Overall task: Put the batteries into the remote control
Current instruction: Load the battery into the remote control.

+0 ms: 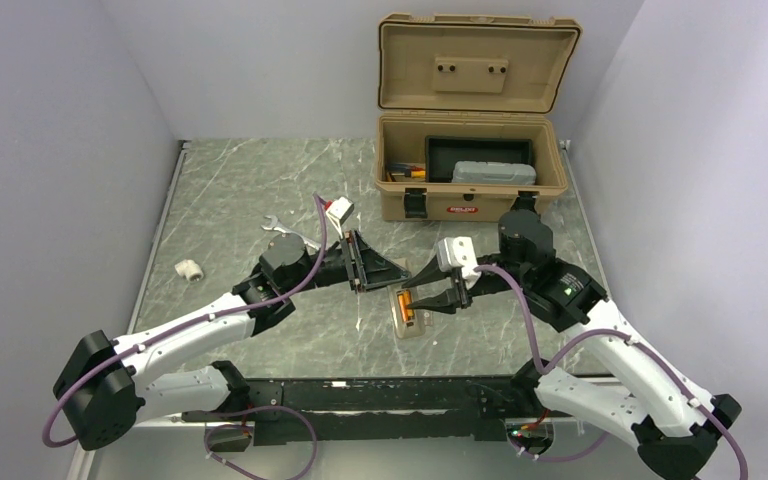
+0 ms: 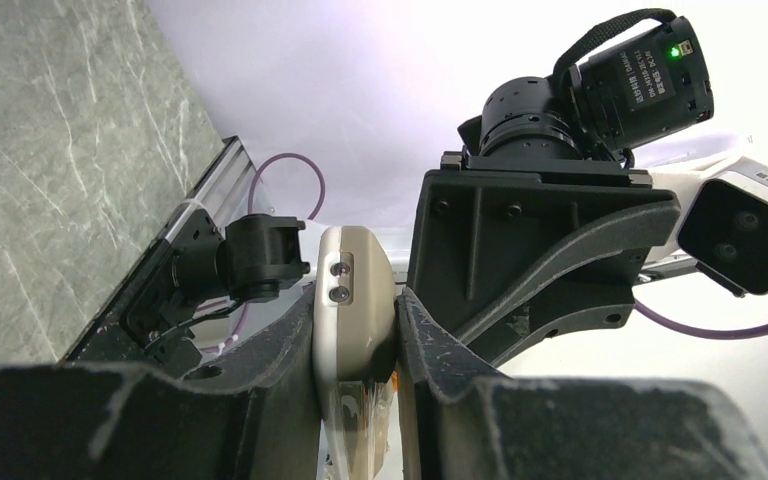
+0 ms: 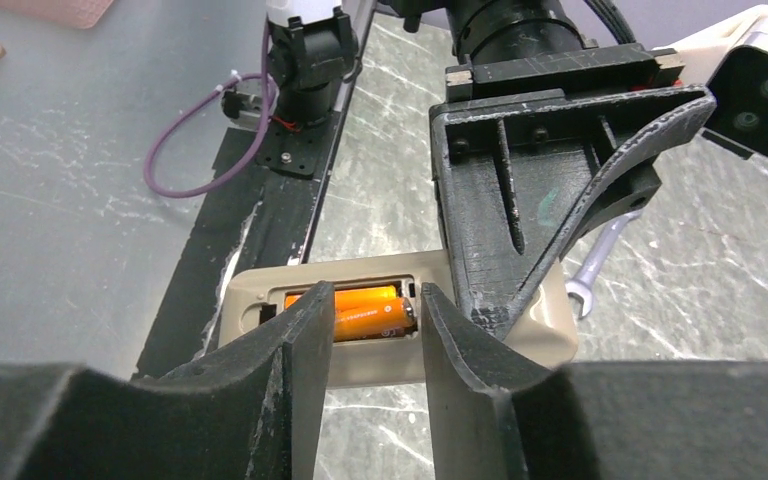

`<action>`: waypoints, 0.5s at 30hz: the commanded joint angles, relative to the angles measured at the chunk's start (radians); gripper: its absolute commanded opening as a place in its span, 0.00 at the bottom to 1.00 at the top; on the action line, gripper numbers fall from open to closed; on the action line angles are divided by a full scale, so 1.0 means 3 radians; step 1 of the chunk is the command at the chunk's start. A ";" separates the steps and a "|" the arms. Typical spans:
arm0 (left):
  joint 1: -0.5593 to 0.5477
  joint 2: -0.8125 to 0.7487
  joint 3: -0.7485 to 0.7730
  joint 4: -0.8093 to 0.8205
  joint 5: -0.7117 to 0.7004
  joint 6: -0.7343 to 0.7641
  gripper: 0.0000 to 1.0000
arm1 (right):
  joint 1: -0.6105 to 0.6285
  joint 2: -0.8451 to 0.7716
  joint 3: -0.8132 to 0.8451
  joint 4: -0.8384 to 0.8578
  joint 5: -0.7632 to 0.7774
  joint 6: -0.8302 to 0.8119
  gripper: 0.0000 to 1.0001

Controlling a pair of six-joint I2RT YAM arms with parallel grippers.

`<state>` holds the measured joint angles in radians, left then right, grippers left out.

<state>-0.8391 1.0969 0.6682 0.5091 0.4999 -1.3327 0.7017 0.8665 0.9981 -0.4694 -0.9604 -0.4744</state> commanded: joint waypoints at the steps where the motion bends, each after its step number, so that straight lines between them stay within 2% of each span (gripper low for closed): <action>1: -0.0002 -0.0028 0.0078 0.0231 0.0022 -0.0063 0.00 | -0.0005 -0.0129 -0.0067 0.0334 0.0048 0.0074 0.41; 8: -0.0001 0.0000 0.0094 0.0242 0.0035 -0.0068 0.00 | -0.0002 -0.0160 -0.0072 0.0481 0.0102 0.0096 0.42; 15: -0.0003 -0.0003 0.0085 0.0246 0.0034 -0.0068 0.00 | -0.0002 -0.0115 -0.0029 0.0370 0.0022 0.0059 0.33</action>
<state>-0.8391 1.0973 0.6682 0.5125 0.5003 -1.3331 0.7021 0.8314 0.9726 -0.3809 -0.9333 -0.4469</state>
